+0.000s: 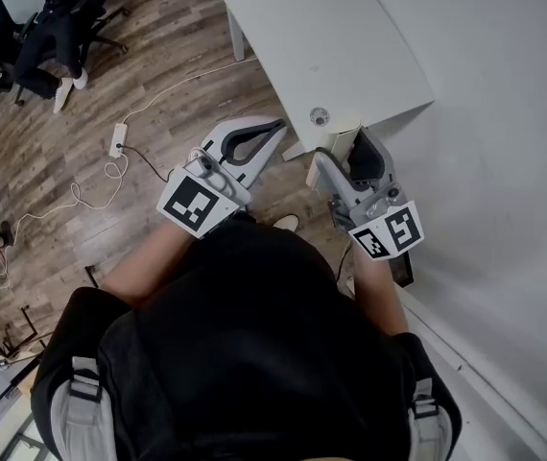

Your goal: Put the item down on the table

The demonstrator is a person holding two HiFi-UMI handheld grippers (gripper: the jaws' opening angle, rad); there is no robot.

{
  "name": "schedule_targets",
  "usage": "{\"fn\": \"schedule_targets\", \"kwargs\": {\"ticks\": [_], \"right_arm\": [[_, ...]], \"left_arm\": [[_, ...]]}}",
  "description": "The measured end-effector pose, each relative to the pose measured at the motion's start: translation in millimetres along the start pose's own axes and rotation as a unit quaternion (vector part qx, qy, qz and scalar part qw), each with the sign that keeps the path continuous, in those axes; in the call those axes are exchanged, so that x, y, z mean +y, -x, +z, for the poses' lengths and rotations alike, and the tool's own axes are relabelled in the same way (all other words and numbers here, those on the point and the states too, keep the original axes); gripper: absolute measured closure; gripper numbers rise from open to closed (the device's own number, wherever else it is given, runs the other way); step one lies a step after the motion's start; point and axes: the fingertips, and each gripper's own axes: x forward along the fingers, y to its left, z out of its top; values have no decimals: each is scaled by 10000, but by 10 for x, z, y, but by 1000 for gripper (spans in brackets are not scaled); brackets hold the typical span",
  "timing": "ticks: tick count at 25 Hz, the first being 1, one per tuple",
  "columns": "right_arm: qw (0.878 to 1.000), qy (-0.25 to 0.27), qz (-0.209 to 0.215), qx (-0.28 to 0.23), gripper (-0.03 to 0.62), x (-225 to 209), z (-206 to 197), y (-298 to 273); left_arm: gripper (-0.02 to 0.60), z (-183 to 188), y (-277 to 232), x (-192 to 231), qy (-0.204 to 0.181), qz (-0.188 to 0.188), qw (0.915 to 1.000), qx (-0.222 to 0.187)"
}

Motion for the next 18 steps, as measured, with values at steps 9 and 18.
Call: {"fn": "schedule_targets", "kwargs": {"ticks": [9,18], "right_arm": [[9996,-27,-174,200,310,292,140,-1115],[9993,-48,-351,75,310,115,-177,-989]], "left_arm": [[588,243,523,1085,281,9,9996,-102],[588,-96,526,1090,173,33,9998,-64]]}}
